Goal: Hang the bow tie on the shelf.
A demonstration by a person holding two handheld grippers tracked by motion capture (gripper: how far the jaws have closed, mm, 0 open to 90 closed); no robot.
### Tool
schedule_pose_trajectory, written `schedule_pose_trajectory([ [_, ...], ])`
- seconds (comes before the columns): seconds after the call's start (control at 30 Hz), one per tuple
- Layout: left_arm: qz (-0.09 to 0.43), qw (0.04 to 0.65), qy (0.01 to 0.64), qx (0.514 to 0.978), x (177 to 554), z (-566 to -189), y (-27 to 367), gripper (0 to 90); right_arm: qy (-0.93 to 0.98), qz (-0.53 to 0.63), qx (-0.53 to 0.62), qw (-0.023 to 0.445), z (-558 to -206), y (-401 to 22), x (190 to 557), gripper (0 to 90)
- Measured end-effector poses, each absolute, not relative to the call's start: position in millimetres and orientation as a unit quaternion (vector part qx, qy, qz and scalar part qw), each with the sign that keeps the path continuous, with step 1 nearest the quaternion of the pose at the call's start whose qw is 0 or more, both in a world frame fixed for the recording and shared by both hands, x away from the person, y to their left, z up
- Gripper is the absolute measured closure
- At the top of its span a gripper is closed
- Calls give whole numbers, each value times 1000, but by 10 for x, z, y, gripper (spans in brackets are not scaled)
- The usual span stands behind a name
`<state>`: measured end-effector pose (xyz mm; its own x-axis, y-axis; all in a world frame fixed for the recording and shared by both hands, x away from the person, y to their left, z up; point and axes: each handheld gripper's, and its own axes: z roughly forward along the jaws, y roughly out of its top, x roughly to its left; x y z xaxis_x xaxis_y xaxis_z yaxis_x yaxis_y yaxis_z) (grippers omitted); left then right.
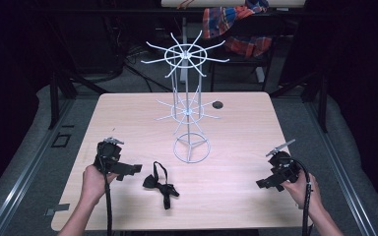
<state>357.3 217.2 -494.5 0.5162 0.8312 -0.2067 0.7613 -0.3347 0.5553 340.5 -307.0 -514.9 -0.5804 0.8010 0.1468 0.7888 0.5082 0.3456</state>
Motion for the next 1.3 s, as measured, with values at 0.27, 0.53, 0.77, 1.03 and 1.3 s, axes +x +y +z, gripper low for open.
schedule_pose_trajectory([
  [0.27,47,302,464,832,3626,-4936,1896,1,870,190,455,22,-5141,-3062,3404,137],
  [0.53,37,284,450,846,3723,-4988,1723,67,862,199,467,19,-5172,-3039,3400,139],
  [0.77,22,260,430,864,3803,-5046,1579,299,871,175,458,18,-5179,-3061,3428,142],
  [1.03,-1,248,436,865,3841,-5128,1521,375,869,182,459,11,-5182,-3052,3422,142],
  [1.3,-1,252,445,859,3818,-5191,1533,614,872,176,456,11,-5178,-3041,3426,143],
])
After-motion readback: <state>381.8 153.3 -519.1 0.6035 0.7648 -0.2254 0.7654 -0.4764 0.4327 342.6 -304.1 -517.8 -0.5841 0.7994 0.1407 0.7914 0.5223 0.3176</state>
